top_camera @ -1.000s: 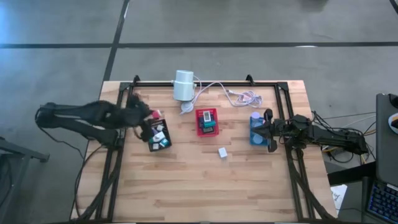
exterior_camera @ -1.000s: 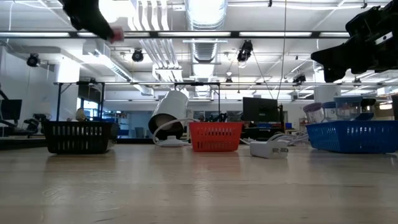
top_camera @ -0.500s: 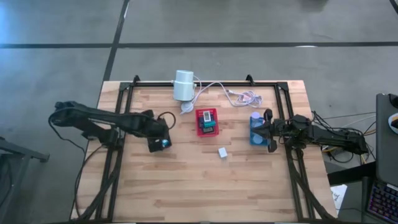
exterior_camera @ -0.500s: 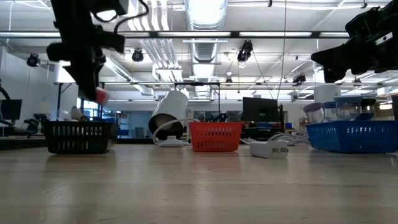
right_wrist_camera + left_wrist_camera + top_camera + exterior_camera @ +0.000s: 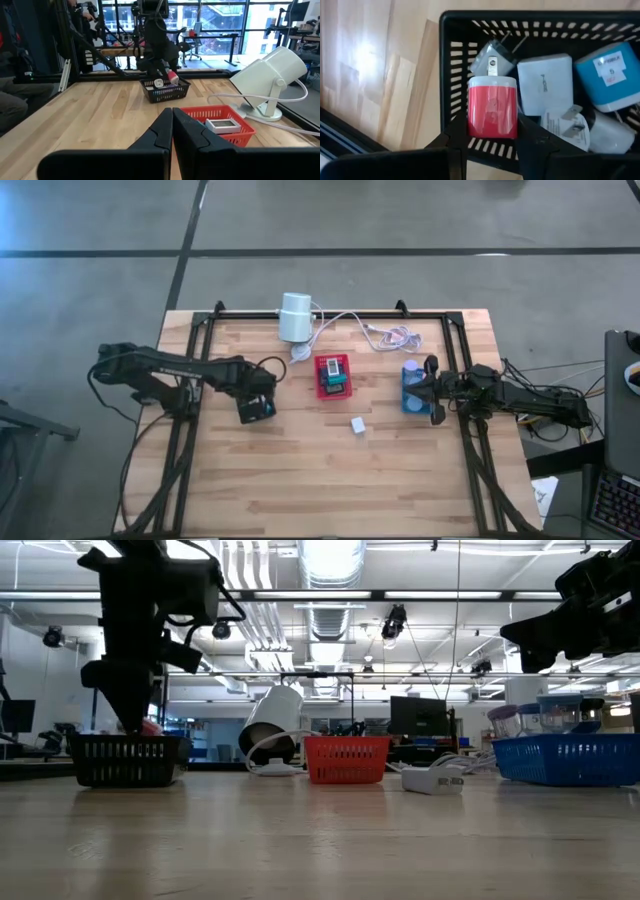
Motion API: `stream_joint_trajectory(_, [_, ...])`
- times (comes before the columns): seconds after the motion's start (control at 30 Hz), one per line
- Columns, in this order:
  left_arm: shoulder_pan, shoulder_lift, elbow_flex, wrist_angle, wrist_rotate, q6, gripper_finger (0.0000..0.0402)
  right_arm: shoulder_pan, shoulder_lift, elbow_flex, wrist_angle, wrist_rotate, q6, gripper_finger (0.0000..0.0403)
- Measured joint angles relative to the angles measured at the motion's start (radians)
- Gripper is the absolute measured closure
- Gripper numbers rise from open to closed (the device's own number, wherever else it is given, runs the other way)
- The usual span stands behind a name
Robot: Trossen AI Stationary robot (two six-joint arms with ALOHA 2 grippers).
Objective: Pick & Place Office items
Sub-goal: Put the pink charger adapter into the black basket, then put the white charger adapter into the black basket
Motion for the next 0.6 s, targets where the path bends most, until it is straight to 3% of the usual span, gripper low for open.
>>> stream_joint_trajectory(0.17, [0.003, 0.000, 0.000, 0.003, 0.063, -0.001, 0.0272, 0.000, 0.000, 0.000, 0.000, 0.000, 0.000, 0.0394])
stream_joint_trajectory(0.37, [0.003, -0.003, 0.000, 0.002, 0.066, 0.000, 0.0209, 0.000, 0.000, 0.000, 0.000, 0.000, 0.000, 0.0394])
stream_joint_trajectory(0.6, [0.002, -0.057, 0.046, -0.043, 0.066, -0.001, 0.0167, 0.000, 0.000, 0.000, 0.000, 0.000, 0.003, 0.0394])
